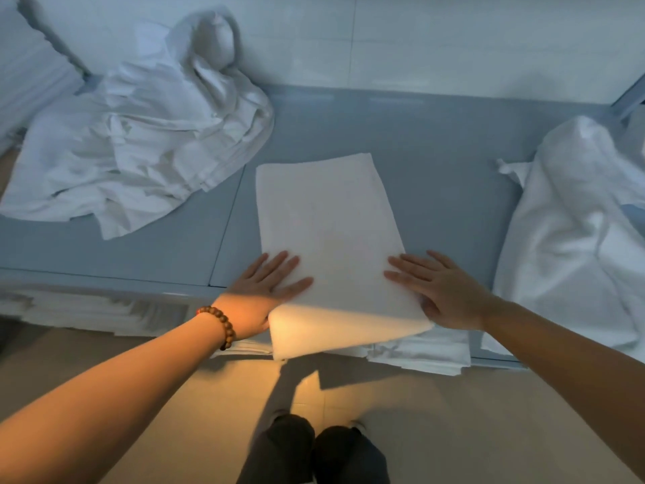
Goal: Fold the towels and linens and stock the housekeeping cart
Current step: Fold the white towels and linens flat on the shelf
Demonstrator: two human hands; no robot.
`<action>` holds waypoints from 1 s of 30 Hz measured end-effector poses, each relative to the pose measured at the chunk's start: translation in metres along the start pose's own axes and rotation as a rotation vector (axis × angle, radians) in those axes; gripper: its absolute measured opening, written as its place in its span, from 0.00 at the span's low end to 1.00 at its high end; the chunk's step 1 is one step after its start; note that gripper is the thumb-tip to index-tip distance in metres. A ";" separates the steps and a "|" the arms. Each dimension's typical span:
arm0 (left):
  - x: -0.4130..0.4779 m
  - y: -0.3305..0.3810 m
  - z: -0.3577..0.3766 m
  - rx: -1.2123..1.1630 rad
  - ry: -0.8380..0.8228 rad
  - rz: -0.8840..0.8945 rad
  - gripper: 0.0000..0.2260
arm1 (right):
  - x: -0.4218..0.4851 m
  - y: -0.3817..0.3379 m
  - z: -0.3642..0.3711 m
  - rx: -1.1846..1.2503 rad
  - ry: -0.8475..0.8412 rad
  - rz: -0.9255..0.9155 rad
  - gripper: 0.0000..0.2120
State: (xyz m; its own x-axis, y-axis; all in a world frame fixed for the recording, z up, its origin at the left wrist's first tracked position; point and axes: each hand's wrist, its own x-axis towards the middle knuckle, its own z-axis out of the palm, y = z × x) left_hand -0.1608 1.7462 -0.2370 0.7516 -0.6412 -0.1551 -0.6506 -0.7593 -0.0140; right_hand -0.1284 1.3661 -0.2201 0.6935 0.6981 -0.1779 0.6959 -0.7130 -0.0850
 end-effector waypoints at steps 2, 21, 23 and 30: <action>-0.006 -0.006 0.002 -0.052 -0.039 -0.024 0.28 | -0.004 0.002 0.000 -0.018 -0.027 -0.009 0.35; -0.026 -0.031 -0.018 -0.601 -0.073 -0.202 0.29 | 0.014 -0.037 -0.005 0.050 0.032 -0.075 0.35; -0.027 -0.028 -0.021 -0.719 0.005 -0.368 0.28 | 0.017 -0.040 -0.014 0.193 0.047 -0.072 0.35; -0.031 -0.028 -0.045 -1.079 0.350 -0.602 0.34 | 0.022 -0.060 -0.045 0.912 0.249 0.360 0.22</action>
State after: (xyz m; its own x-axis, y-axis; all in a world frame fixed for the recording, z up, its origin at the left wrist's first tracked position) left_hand -0.1611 1.7826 -0.1875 0.9902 -0.0379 -0.1346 0.0933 -0.5381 0.8377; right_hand -0.1464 1.4272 -0.1745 0.9259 0.3510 -0.1398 0.1020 -0.5885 -0.8020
